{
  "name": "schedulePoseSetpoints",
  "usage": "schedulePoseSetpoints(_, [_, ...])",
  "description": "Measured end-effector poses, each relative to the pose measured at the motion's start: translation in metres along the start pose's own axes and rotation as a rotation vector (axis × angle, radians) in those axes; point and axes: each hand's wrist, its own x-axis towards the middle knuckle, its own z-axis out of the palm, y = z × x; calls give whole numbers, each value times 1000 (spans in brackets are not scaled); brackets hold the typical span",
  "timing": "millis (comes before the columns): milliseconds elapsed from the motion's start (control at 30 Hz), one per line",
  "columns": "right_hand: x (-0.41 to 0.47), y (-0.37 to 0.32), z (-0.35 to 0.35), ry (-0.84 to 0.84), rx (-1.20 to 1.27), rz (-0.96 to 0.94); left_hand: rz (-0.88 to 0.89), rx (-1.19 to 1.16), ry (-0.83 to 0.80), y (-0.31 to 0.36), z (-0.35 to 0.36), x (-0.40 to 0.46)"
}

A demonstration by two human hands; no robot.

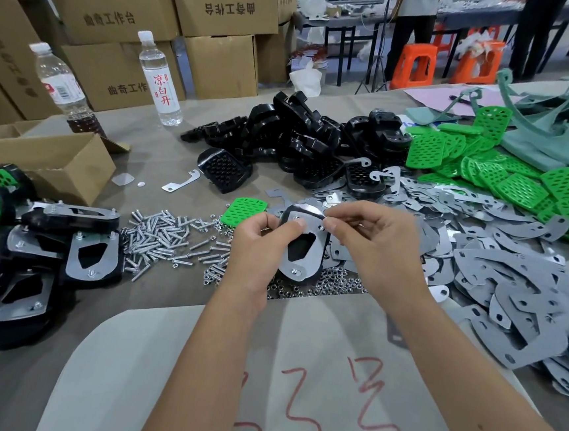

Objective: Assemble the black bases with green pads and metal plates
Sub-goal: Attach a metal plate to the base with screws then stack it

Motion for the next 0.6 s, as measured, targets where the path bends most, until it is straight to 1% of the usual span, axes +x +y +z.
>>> schedulePoseSetpoints(167, [2, 4, 0, -42, -83, -18, -23, -17, -1, -1, 0, 2])
schedulePoseSetpoints(300, [1, 5, 0, -65, -106, -73, -28, -6, -3, -3, -1, 0])
schedulePoseSetpoints(400, [2, 7, -2, -134, -115, -108, -43, 7, -13, -2, -1, -1])
schedulePoseSetpoints(533, [3, 8, -8, -205, -105, -88, -73, -6, -32, -2, 0, -1])
schedulePoseSetpoints(600, [4, 8, -10, -212, -96, -74, -82, -14, -43, -2, -1, -1])
